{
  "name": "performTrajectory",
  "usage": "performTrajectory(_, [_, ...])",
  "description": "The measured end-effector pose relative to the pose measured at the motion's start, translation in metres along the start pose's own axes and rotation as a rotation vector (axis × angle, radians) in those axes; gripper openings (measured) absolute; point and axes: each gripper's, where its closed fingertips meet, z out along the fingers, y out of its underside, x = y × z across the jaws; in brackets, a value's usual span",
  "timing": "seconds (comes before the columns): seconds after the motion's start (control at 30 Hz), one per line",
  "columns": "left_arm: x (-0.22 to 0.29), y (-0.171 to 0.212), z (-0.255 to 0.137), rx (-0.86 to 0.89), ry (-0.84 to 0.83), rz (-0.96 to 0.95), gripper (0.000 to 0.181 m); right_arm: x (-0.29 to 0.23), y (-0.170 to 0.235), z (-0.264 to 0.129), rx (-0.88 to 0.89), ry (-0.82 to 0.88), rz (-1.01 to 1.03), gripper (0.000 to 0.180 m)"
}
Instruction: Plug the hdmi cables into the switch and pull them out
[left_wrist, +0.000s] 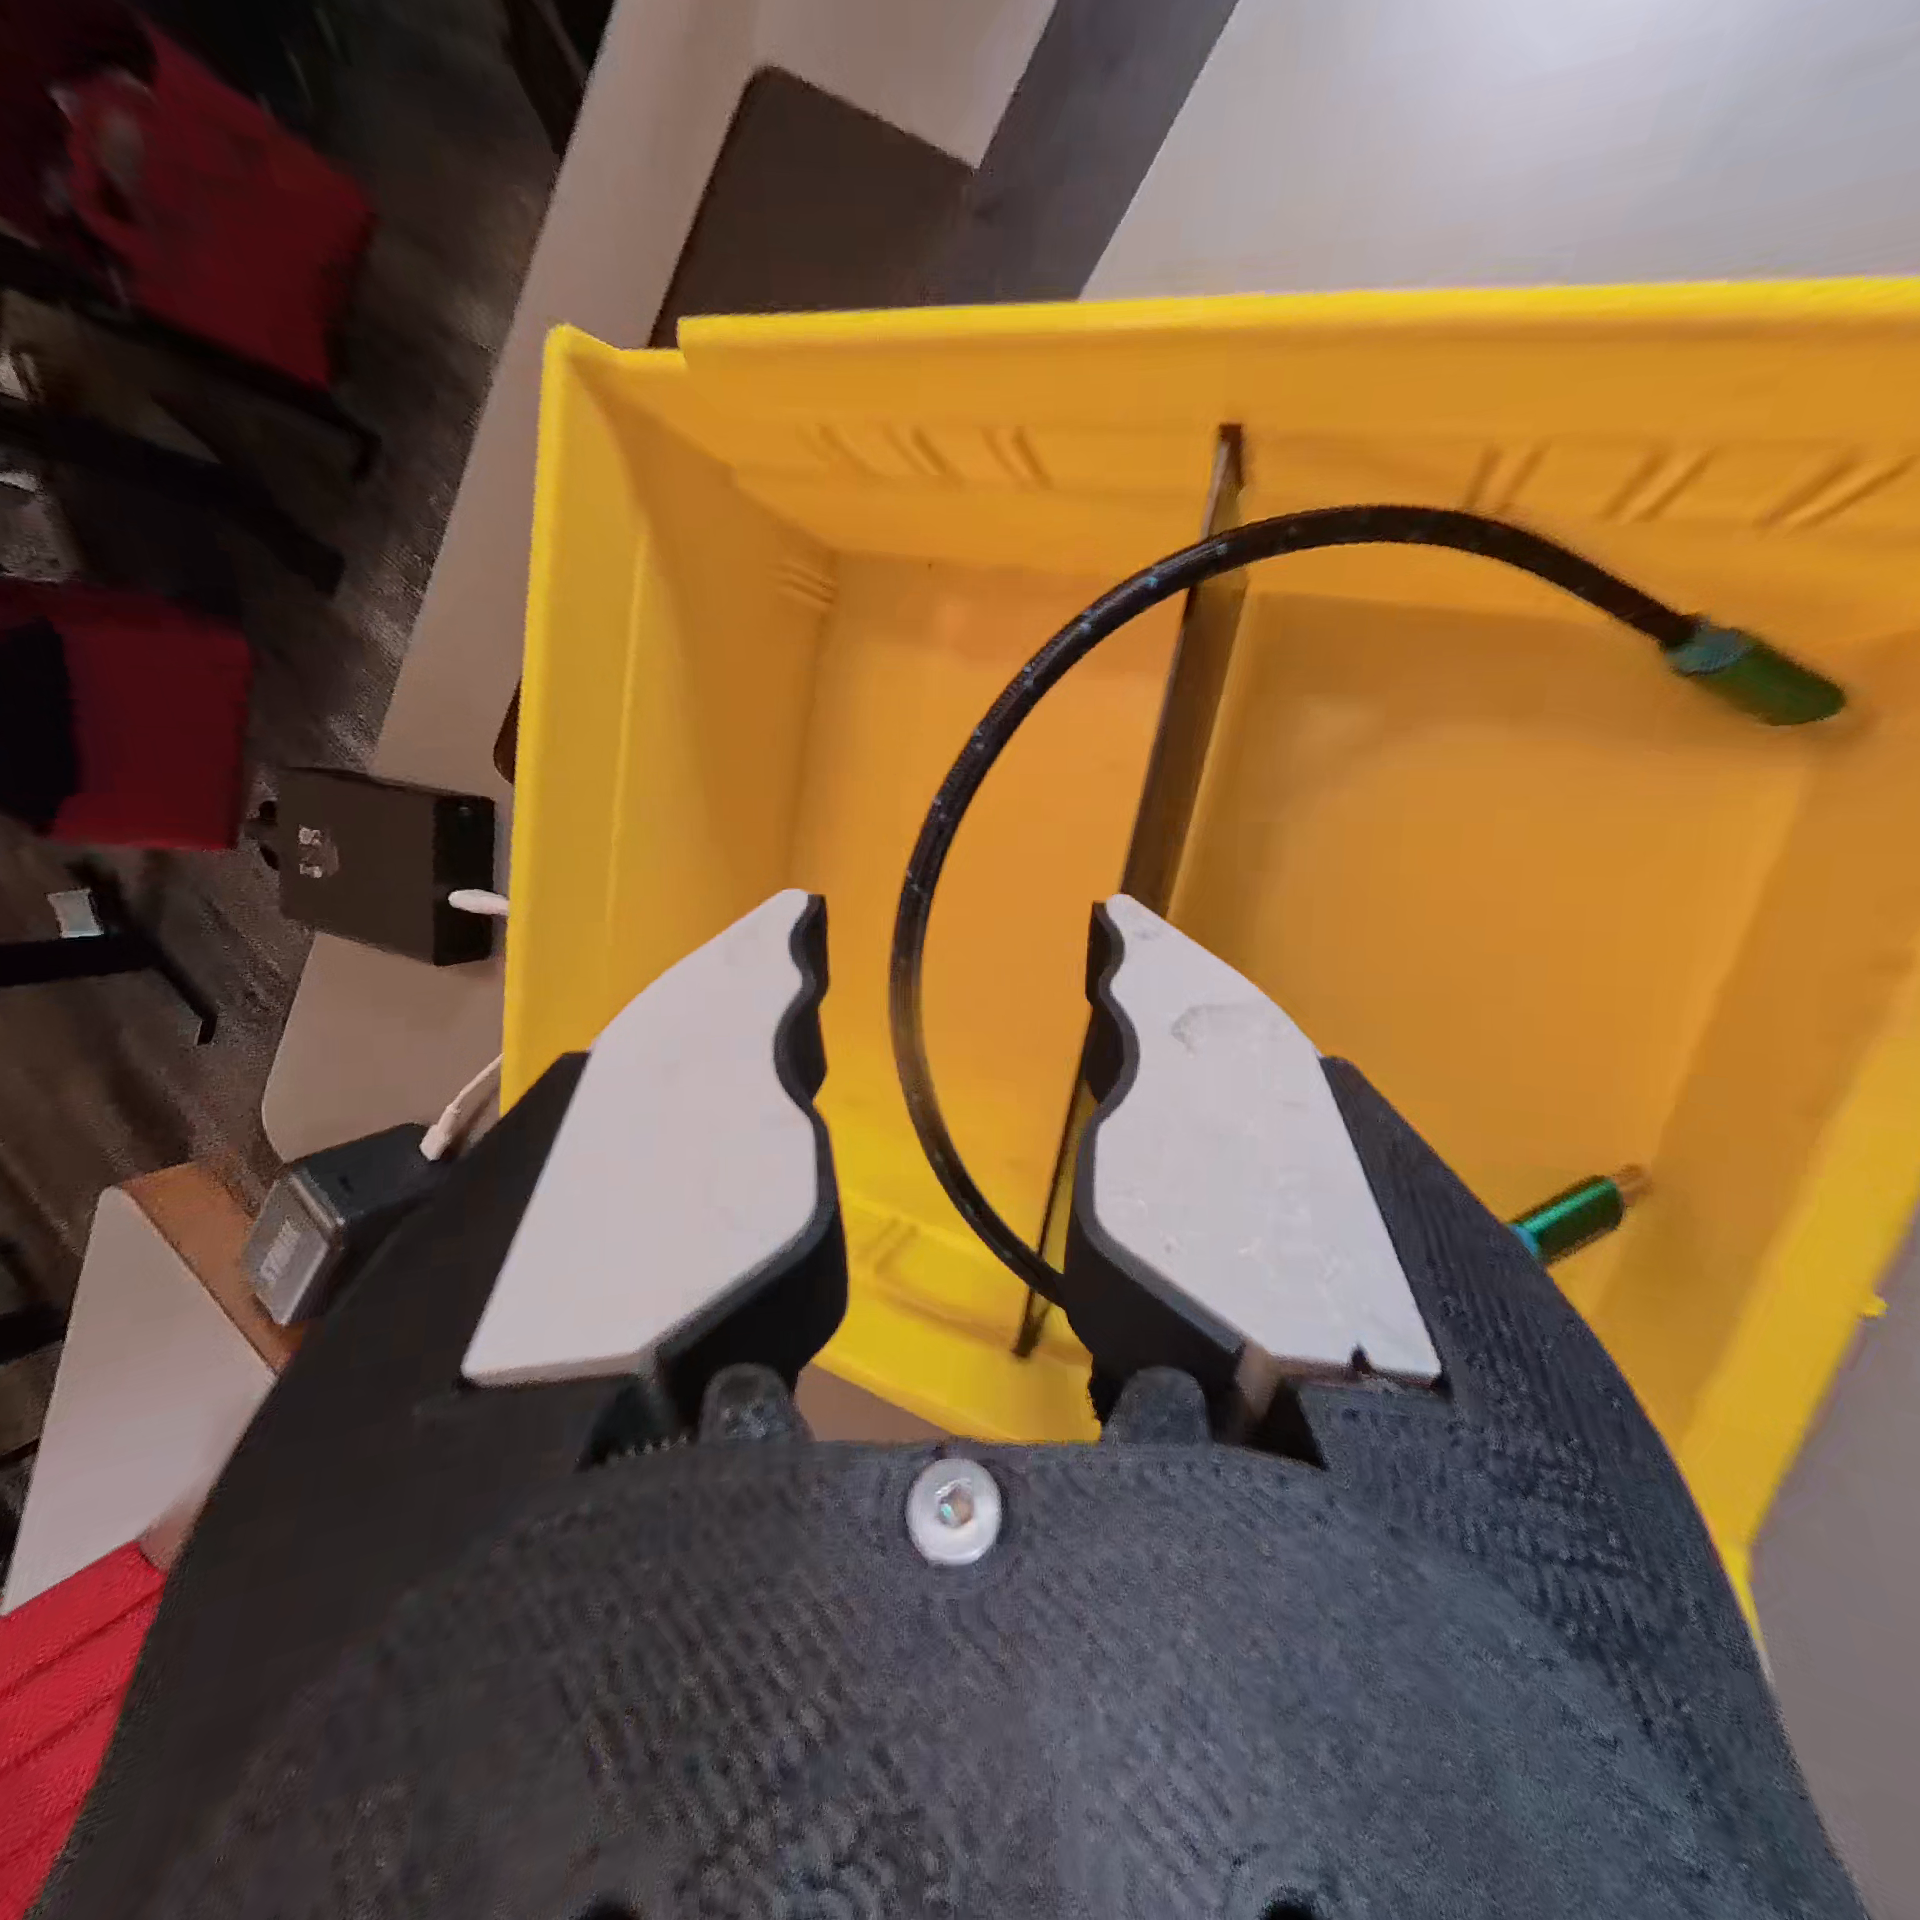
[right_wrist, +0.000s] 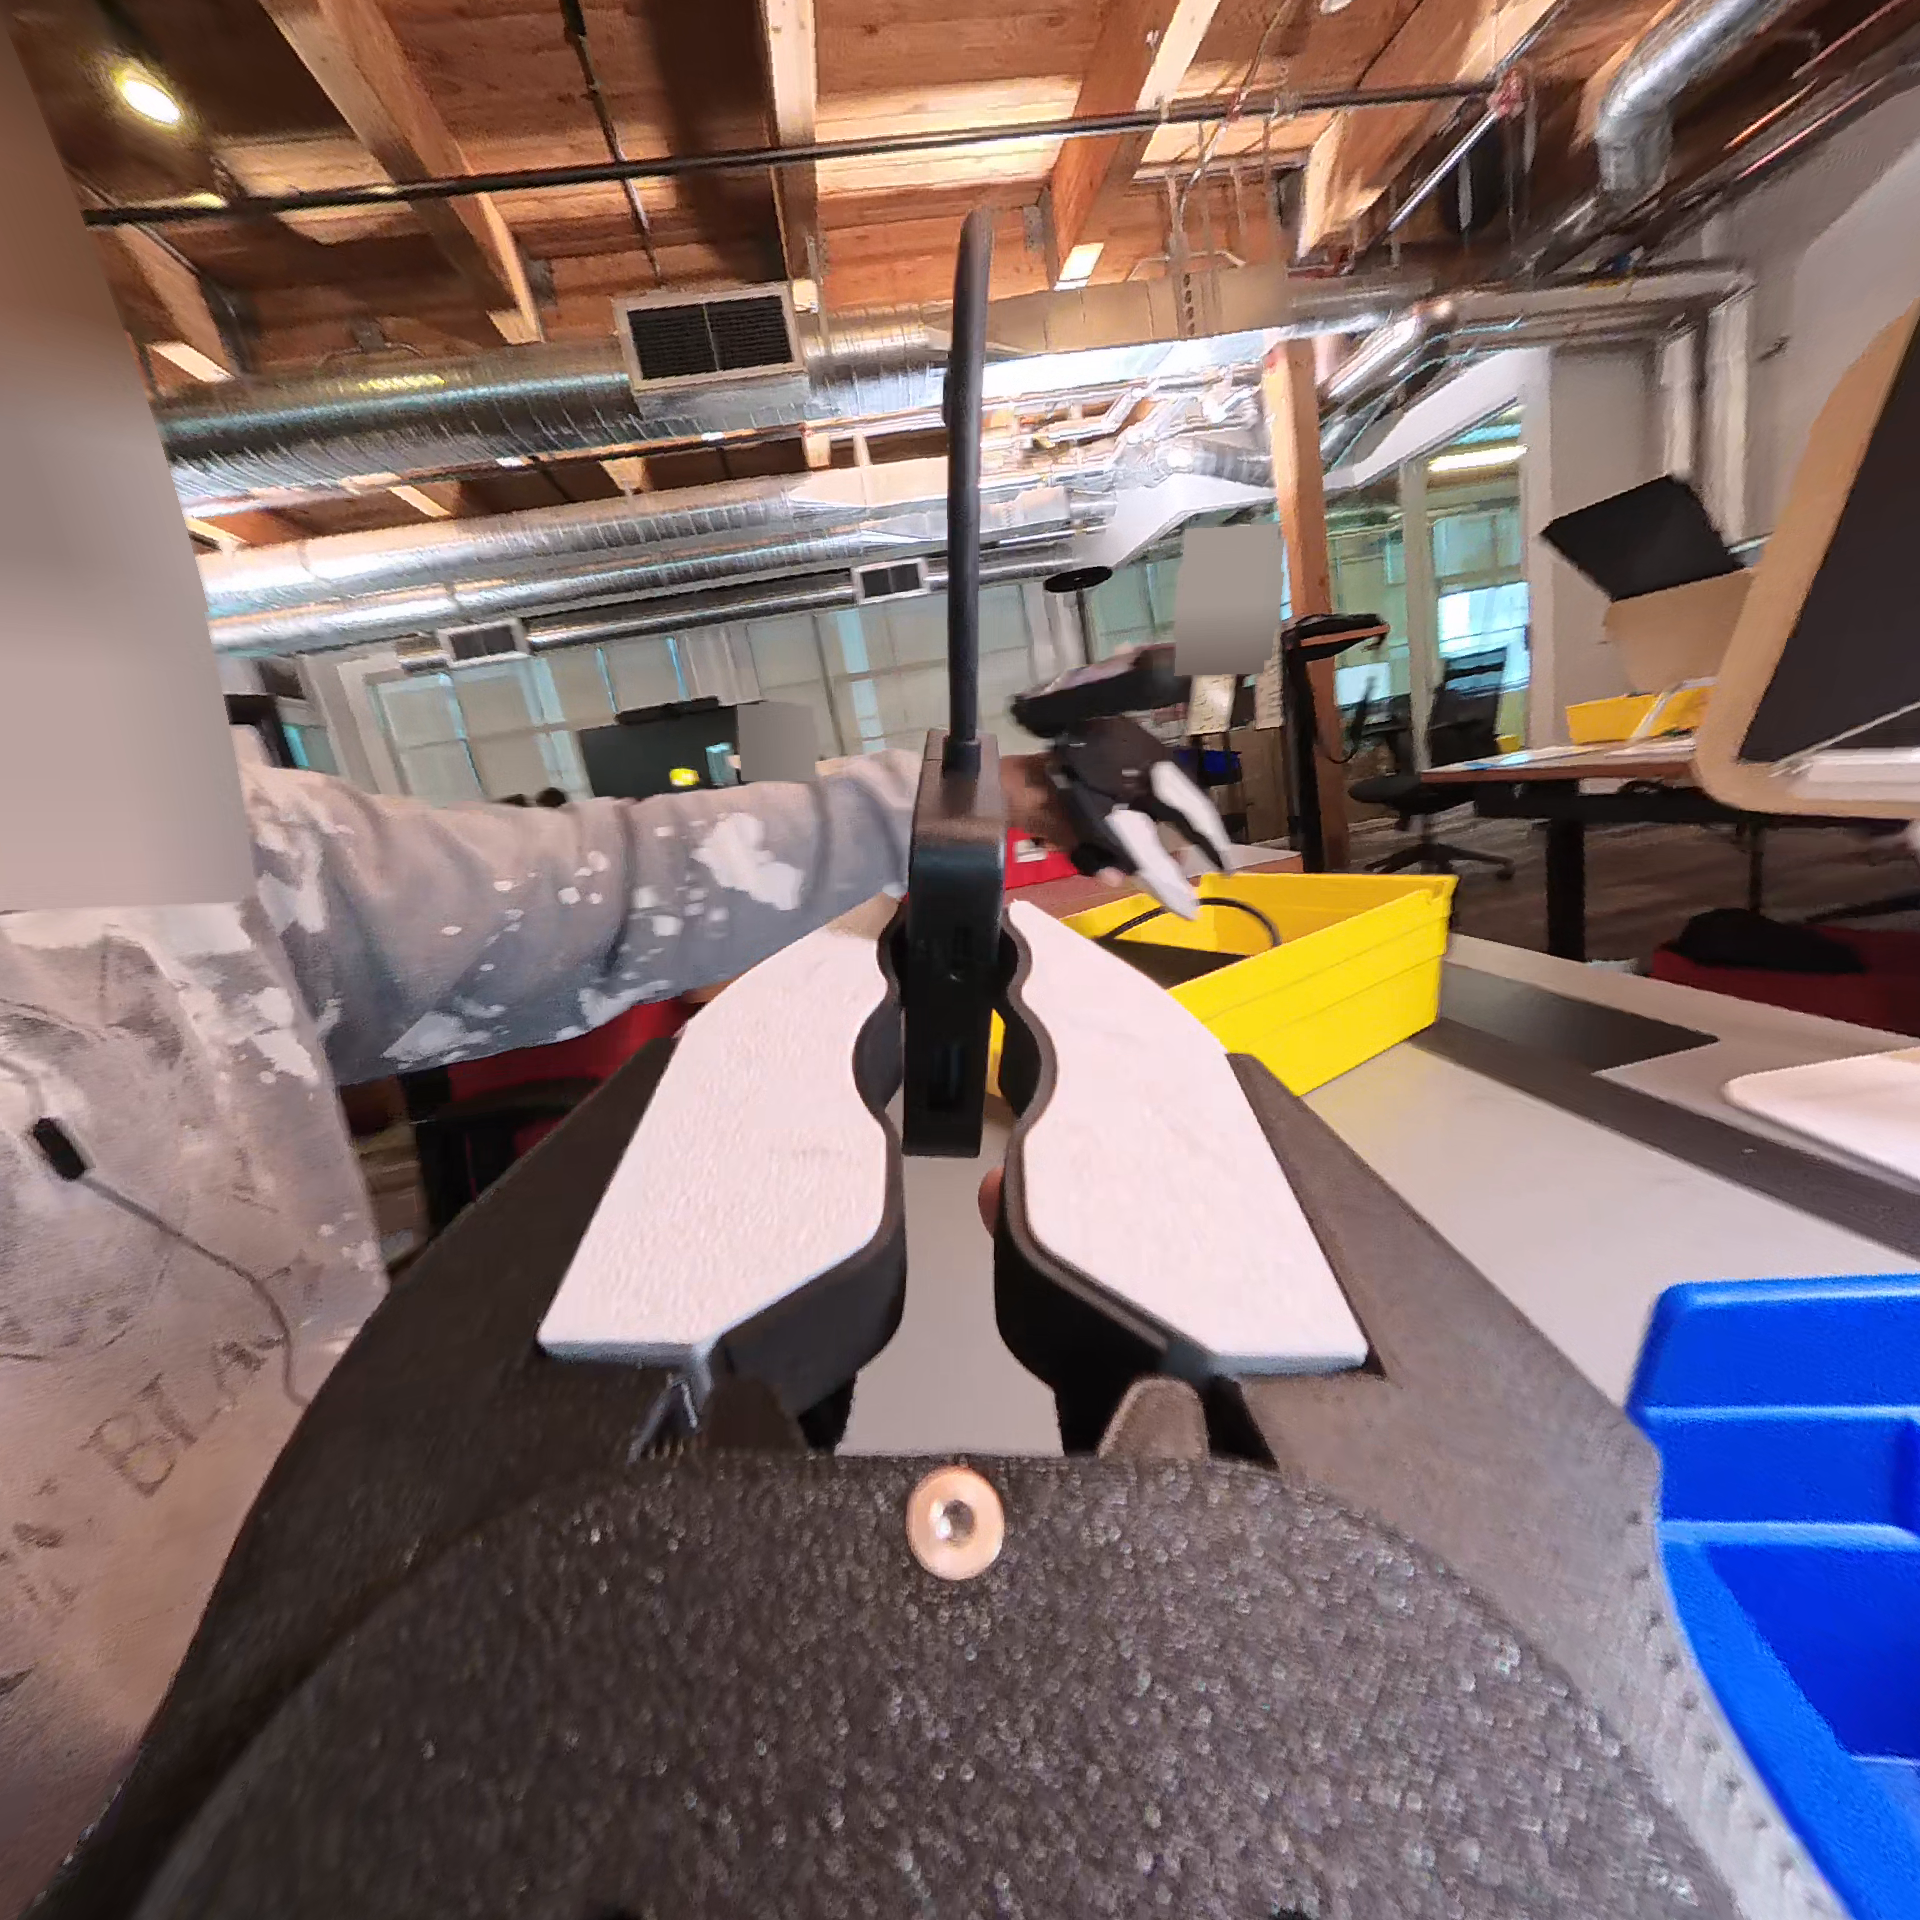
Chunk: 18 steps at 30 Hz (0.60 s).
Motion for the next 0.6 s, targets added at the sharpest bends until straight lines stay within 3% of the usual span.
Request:
performTrajectory(0.03, [-0.002,0.000,0.007,-0.024,0.014,0.014,0.051,0.000,0.002,0.000,0.000,-0.011,0.017,0.013])
performTrajectory(0.13, [-0.002,-0.007,0.022,-0.055,0.066,0.042,0.049,0.003,0.008,-0.002,-0.010,-0.022,0.052,0.013])
performTrajectory(0.27, [-0.003,-0.011,0.026,-0.105,0.083,0.127,0.011,0.010,0.012,-0.004,-0.010,-0.018,0.086,0.013])
performTrajectory(0.6, [-0.031,-0.017,-0.033,-0.008,0.109,0.004,0.009,0.018,0.002,-0.014,0.074,-0.039,0.163,0.013])
